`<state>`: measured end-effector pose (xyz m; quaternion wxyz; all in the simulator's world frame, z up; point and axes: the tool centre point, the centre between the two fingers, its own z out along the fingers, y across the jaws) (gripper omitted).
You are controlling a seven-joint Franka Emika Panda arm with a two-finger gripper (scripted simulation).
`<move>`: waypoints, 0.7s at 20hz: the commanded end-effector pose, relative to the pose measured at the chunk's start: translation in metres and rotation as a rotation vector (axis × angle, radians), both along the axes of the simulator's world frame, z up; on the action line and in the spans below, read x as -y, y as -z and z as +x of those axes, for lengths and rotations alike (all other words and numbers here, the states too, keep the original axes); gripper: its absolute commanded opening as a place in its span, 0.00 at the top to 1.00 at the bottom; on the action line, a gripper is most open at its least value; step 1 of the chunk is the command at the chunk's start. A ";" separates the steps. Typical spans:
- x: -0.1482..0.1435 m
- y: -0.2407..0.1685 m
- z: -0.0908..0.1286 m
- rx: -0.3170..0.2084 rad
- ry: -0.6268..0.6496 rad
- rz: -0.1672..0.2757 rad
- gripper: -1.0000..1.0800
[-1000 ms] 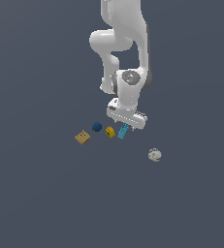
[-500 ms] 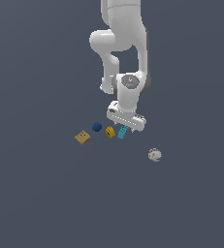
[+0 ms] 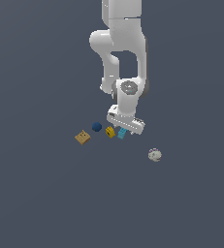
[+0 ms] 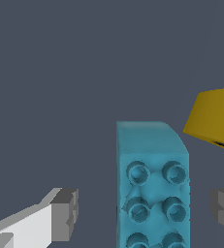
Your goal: Pick up a designated object from a clutter of objects.
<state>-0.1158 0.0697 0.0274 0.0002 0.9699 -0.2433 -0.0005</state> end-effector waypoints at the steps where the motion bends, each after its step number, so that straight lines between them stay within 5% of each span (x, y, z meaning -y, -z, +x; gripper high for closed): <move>1: 0.000 0.001 0.000 0.001 0.000 0.000 1.00; 14: 0.000 -0.001 0.001 0.001 0.000 0.000 1.00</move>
